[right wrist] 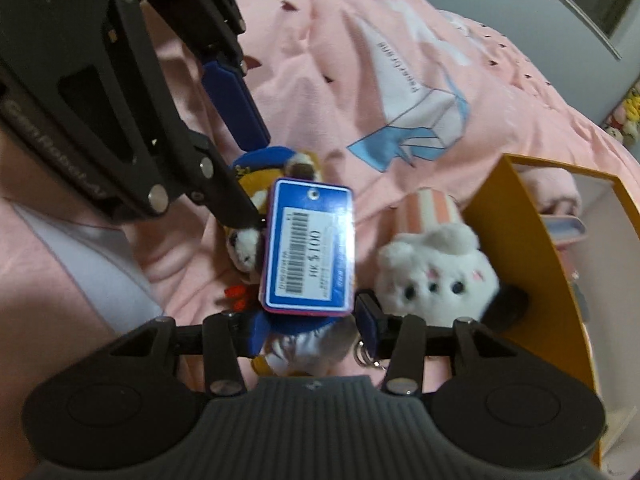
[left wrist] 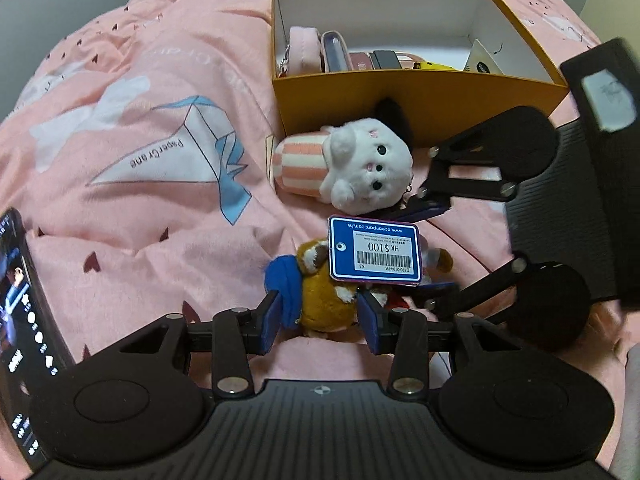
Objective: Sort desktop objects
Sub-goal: 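Grasp the brown raccoon plush with the right tool and set it down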
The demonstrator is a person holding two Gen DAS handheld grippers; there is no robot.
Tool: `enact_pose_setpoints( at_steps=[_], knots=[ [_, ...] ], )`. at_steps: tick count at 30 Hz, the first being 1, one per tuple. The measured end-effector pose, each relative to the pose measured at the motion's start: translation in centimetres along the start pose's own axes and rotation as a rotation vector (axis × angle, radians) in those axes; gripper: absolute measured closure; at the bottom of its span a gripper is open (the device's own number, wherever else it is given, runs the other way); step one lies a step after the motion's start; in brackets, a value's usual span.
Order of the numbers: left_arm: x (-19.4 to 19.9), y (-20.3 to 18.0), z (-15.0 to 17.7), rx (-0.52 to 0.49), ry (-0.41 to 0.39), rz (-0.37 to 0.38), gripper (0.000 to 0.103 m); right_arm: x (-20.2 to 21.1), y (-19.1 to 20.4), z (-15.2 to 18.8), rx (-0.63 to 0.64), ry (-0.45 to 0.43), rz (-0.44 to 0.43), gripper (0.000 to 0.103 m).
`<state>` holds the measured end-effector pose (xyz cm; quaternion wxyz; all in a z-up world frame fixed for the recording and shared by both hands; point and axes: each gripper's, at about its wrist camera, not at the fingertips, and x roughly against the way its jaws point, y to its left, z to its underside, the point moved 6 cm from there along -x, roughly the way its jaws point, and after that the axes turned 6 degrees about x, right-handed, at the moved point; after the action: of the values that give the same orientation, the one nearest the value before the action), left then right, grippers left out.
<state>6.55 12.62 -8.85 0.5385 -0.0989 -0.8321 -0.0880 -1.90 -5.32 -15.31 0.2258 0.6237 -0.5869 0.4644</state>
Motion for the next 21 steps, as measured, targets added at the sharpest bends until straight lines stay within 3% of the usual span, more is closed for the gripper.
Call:
enact_pose_setpoints(
  at_steps=[9, 15, 21],
  knots=[
    [0.5, 0.7, -0.6, 0.055, -0.048, 0.047, 0.055, -0.4, -0.5, 0.3, -0.103, 0.012, -0.018, 0.062],
    [1.4, 0.9, -1.8, 0.115, -0.102, 0.120, 0.055, 2.6, -1.9, 2.4, -0.328, 0.009, -0.025, 0.063],
    [0.7, -0.4, -2.6, 0.053, -0.127, 0.089, 0.053, 6.6, -2.7, 5.3, -0.519, -0.028, 0.024, 0.064]
  ],
)
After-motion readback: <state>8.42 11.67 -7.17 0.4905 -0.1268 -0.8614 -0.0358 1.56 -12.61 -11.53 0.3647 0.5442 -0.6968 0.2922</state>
